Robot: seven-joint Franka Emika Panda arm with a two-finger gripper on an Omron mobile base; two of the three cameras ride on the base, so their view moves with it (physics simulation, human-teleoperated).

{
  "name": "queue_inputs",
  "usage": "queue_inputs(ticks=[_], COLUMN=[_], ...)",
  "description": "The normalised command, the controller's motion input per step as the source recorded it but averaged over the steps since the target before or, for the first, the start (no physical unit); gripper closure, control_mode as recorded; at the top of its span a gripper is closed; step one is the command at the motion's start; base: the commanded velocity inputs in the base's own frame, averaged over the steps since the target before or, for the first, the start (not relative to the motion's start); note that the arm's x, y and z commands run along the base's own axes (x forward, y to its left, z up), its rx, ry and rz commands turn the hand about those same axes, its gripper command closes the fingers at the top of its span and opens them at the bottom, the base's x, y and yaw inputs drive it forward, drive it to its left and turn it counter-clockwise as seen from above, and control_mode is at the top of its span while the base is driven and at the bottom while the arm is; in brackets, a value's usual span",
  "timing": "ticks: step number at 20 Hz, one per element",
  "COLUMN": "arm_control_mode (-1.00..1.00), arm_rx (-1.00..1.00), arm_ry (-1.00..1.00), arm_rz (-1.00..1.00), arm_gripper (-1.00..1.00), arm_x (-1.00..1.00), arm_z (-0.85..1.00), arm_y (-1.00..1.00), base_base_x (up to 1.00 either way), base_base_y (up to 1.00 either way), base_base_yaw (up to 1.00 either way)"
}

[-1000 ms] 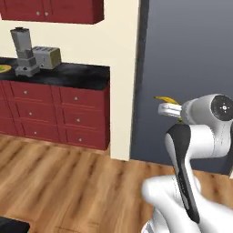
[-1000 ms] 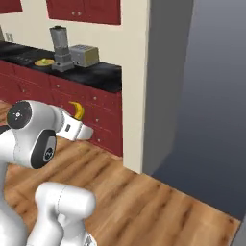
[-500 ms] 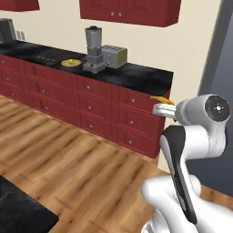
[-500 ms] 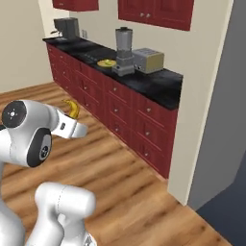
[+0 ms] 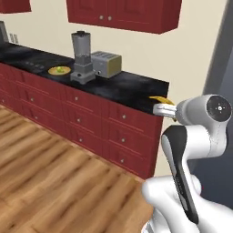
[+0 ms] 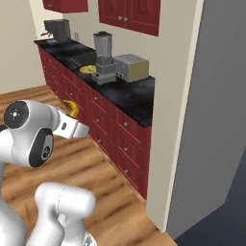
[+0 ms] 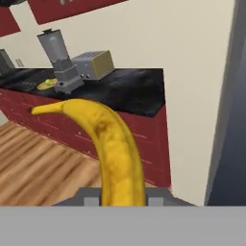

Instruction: Pick the pear and banana from the fridge and place them on the plate next to the blender to make a fruit smoothie.

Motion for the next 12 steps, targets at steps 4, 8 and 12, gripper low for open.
queue_inputs(ticks=[4, 8, 12], arm_control_mode=[1.00, 1.00, 1.00], arm_rx=[0.00, 0.00, 0.00], arm_ry=[0.00, 0.00, 0.00], arm_rz=[0.00, 0.00, 0.00], arm_gripper=[1.00, 1.00, 1.00], arm_x=[0.00, 0.00, 0.00], arm_z=[0.00, 0.00, 0.00], arm_y=[0.00, 0.00, 0.00], base_base_x=[1.00, 1.00, 1.00], base_base_y=[0.28, 0.90, 1.00], base_base_yaw=[0.06, 0.02, 0.00])
